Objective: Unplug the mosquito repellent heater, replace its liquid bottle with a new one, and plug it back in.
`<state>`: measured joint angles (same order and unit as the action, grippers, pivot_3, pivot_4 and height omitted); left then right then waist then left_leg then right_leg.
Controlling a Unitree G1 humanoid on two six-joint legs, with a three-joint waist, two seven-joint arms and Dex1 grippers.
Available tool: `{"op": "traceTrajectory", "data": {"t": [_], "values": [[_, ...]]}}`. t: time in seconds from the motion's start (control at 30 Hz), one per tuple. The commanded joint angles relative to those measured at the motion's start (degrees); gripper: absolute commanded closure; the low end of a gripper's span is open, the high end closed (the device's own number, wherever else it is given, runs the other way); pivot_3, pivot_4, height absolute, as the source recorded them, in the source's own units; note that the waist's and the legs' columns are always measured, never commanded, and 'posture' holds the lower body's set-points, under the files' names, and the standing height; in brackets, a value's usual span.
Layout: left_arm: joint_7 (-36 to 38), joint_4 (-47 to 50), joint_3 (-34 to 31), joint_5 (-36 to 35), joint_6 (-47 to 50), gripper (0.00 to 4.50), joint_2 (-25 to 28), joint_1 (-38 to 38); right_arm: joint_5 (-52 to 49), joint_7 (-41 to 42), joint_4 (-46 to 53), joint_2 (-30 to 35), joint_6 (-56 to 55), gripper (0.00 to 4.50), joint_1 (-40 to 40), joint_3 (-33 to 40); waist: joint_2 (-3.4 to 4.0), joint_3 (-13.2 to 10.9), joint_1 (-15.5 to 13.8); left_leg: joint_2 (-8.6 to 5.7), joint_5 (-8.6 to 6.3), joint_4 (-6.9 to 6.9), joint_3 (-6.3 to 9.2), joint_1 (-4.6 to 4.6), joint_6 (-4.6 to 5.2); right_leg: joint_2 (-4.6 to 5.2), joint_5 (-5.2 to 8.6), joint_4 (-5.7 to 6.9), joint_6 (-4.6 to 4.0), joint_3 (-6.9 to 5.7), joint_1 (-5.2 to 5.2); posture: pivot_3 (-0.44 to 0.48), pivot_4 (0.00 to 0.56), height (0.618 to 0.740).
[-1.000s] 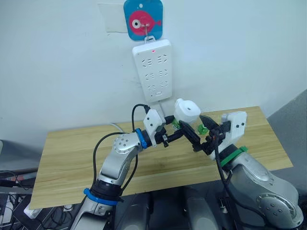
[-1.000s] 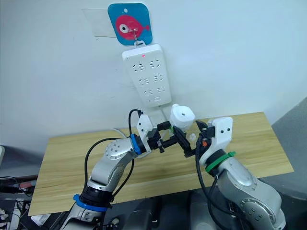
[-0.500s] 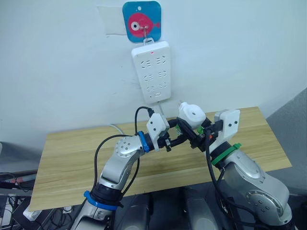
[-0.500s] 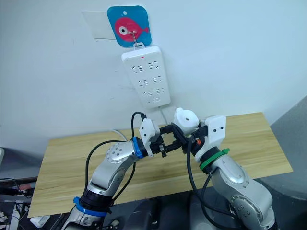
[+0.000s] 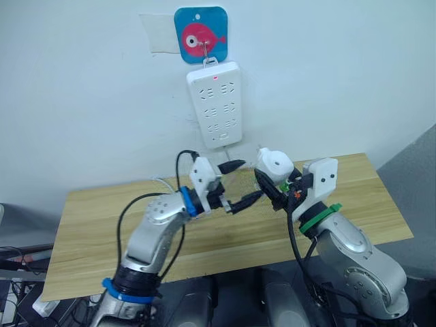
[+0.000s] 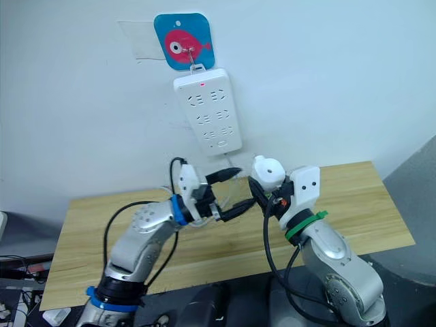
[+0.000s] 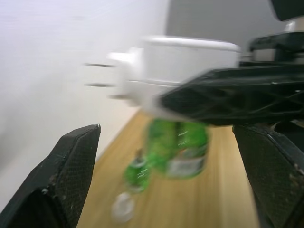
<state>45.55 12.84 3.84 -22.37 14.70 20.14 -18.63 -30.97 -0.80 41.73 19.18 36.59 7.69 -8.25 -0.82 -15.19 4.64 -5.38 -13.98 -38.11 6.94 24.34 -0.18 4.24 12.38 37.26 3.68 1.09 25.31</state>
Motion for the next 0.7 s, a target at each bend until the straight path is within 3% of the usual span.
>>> {"op": "traceTrajectory", "data": {"t": [0.03,0.17,0.4,0.7], "values": [[-0.66,-1.57,-5.69,-0.30,-2.21,0.00,3.11,-3.33,1.65,1.91,1.19,0.52,-0.07,1.51,2.69,1.32,0.00,0.00,-0.05,-0.01,0.00,-0.01,0.01,0.00,0.00,0.00,0.00,0.00,0.00,-0.02,0.00,-0.167,0.236,0.740],[-0.35,-8.59,-8.97,-0.27,-3.93,0.00,5.18,-8.73,1.52,3.98,0.67,0.51,1.00,1.51,5.97,1.69,0.00,0.00,-0.06,-0.01,0.00,0.01,0.00,0.00,-0.01,0.00,0.00,-0.05,0.00,-0.03,-0.01,-0.159,0.235,0.740],[0.56,-19.65,-7.44,3.33,-10.69,0.00,4.15,-14.87,1.70,5.16,0.47,-0.64,3.03,1.51,8.60,1.78,-0.02,0.01,-0.85,-0.04,0.01,-0.07,0.04,0.00,-0.01,0.03,0.00,0.07,0.00,-0.08,-0.02,-0.170,0.237,0.740],[4.46,-21.23,-7.07,1.39,-10.27,0.00,3.74,-16.81,2.01,5.59,1.99,-2.15,5.25,1.51,9.68,0.76,-0.02,0.01,-0.75,-0.03,0.01,-0.07,0.02,0.00,-0.03,0.05,0.00,0.06,0.00,-0.05,0.01,-0.179,0.242,0.740]]}}
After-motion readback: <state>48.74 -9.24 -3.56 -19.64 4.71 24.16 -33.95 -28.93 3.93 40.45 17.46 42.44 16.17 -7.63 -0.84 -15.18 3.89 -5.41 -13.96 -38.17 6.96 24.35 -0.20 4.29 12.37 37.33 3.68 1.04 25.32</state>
